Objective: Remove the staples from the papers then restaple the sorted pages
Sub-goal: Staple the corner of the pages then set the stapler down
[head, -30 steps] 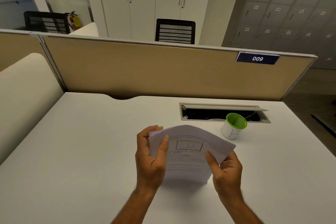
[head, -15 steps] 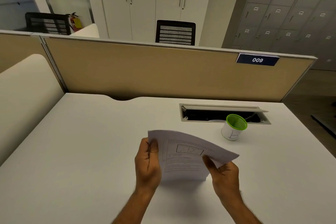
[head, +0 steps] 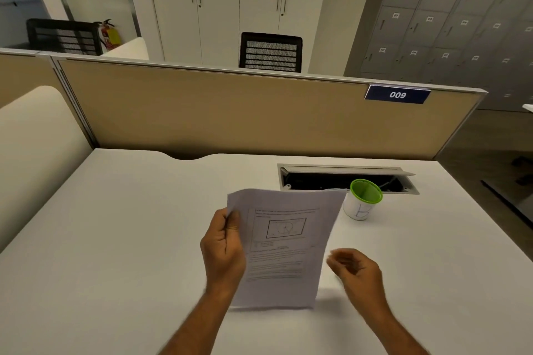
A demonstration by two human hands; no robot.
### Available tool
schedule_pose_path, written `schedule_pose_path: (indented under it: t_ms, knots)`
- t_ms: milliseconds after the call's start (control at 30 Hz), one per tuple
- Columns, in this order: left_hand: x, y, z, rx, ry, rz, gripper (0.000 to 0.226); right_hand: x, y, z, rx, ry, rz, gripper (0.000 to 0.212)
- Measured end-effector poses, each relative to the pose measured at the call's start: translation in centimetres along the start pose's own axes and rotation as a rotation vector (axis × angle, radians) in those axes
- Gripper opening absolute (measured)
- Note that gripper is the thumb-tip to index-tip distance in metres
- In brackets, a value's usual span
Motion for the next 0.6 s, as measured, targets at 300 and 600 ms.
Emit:
schedule_pose_path:
  t_ms: [300,600]
  knots:
    - [0.6,0.3,0.5,0.047,-0.047,0.003,0.026,-1.7,3.6,8.1,-0.909,-0.140,-0.188,0.079]
    - [-0.1,0.0,1.0,0.040,-0.005,-0.045,0.024,-1.7,3.8,7.9,-0.504,-0.144,-0.016,0.035]
Point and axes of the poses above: each hand's wrist, its own x-axis towards the middle knuckle, its own y-axis out of the back of the hand, z = x × y, the point moved 1 cm from there along x, towards the middle knuckle, and after that the axes turned 15 degrees about -x, right-handed, at the moved point
